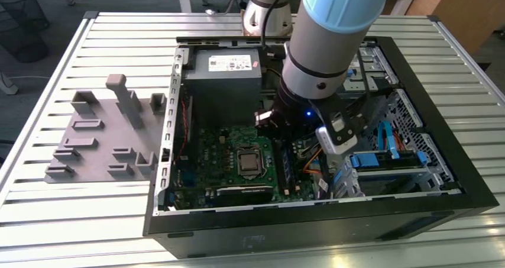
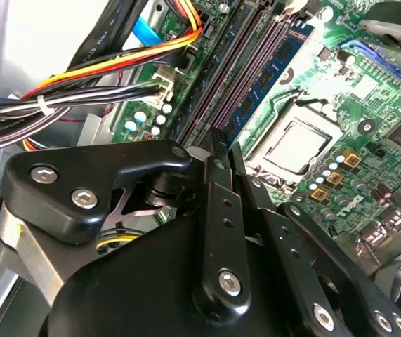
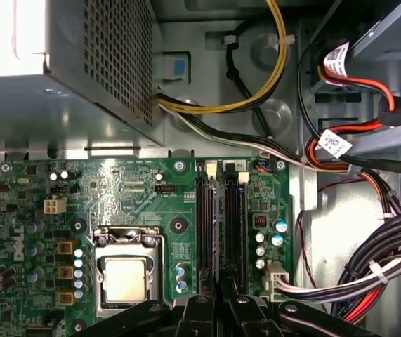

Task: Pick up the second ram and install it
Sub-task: 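Insert the second ram into the second slot, then press down the second ram until it locks into place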

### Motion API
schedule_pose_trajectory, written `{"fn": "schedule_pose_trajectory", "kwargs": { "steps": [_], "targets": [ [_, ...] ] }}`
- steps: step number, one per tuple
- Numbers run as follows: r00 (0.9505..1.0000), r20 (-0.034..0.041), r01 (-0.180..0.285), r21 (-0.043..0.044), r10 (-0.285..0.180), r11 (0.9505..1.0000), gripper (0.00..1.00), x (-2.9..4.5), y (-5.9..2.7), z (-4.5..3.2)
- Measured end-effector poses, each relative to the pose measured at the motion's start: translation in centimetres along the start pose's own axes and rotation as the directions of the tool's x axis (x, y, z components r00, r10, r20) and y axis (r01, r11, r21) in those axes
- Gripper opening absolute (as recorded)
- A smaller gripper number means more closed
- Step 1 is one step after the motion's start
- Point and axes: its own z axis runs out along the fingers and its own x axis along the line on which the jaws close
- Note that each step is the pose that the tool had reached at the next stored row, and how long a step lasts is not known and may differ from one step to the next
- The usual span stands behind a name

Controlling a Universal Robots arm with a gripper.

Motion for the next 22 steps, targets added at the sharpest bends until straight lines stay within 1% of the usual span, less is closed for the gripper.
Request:
{"fn": "schedule_pose_trajectory", "kwargs": {
  "steps": [4,14,22],
  "targets": [
    [1.0000,0.0000,0.000,0.0026,0.000,1.0000,0.14,-0.01,-0.01,0.13],
    [1.0000,0.0004,-0.009,0.0022,0.009,1.0000,0.14,-0.03,-0.03,0.58],
    [1.0000,0.0004,-0.010,0.0022,0.010,1.0000,0.14,0.01,-0.03,0.63]
  ]
}}
